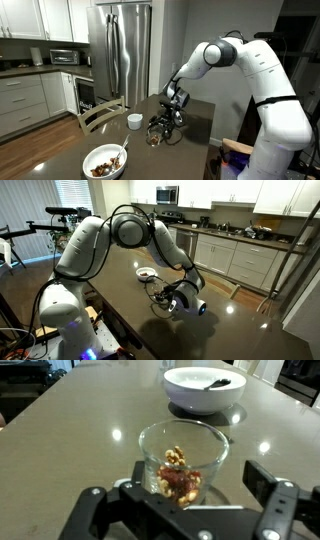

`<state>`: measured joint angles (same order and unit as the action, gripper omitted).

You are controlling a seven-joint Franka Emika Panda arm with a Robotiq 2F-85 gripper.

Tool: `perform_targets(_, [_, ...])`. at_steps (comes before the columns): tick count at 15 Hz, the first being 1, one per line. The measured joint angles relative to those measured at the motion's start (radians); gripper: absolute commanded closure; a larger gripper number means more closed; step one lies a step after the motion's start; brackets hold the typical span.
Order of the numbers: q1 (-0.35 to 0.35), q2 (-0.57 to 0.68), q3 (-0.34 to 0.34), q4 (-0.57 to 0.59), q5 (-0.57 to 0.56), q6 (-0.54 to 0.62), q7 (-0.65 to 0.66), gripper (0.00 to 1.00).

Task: Pour the contents of the glass cup into the white bowl

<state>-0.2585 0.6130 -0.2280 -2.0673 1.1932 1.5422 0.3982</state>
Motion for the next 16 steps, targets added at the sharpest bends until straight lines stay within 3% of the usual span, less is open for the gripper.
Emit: perform_targets(16, [0.002,0.057,0.008,0.0,0.063,-0.116,0.0,0.0])
